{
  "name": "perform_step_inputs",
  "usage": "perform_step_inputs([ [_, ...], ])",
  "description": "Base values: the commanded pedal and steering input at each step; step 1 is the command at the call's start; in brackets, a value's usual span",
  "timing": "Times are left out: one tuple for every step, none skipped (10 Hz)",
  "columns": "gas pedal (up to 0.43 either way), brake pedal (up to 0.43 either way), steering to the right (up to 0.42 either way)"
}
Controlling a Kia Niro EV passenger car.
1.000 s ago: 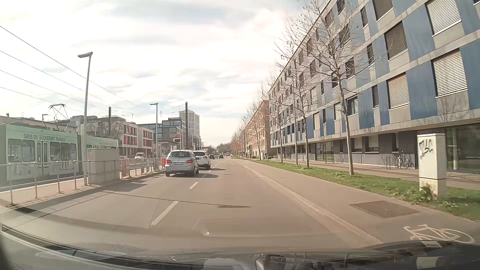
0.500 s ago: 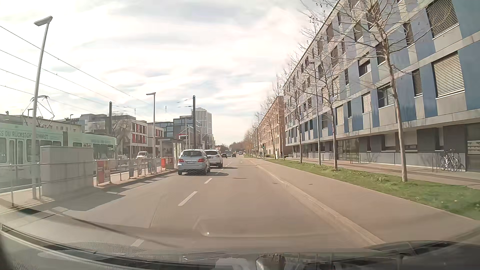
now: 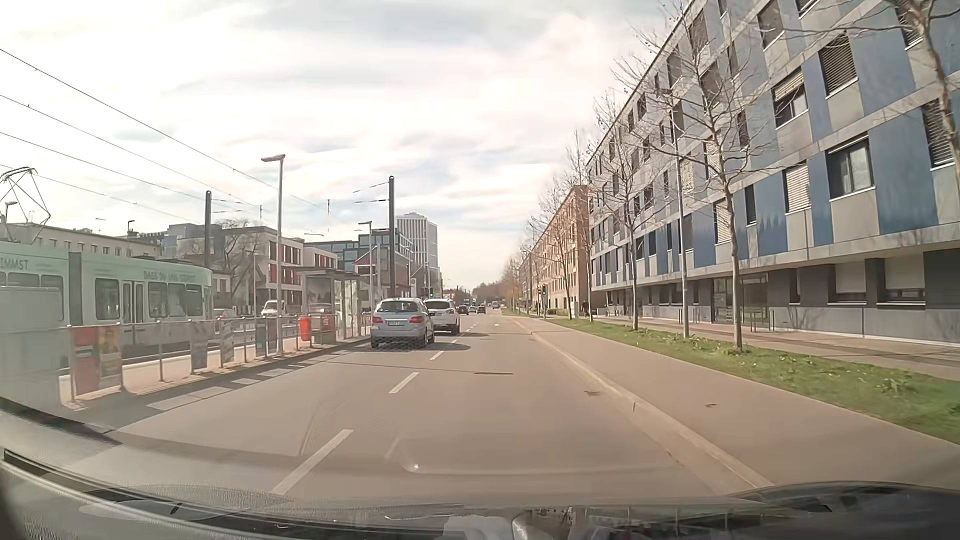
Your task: Follow the waypoints while adhering to traffic rules and regulations
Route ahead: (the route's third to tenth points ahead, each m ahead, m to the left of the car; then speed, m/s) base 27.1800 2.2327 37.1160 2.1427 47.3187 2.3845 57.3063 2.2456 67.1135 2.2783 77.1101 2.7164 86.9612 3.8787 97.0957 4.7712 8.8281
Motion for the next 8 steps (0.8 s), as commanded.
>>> perform_step_inputs([
  [0.209,0.000,-0.007],
  [0.209,0.000,-0.006],
  [0.209,0.000,-0.007],
  [0.209,0.000,-0.003],
  [0.209,0.000,-0.002],
  [0.209,0.000,-0.003],
  [0.209,0.000,-0.001],
  [0.209,0.000,-0.001],
])
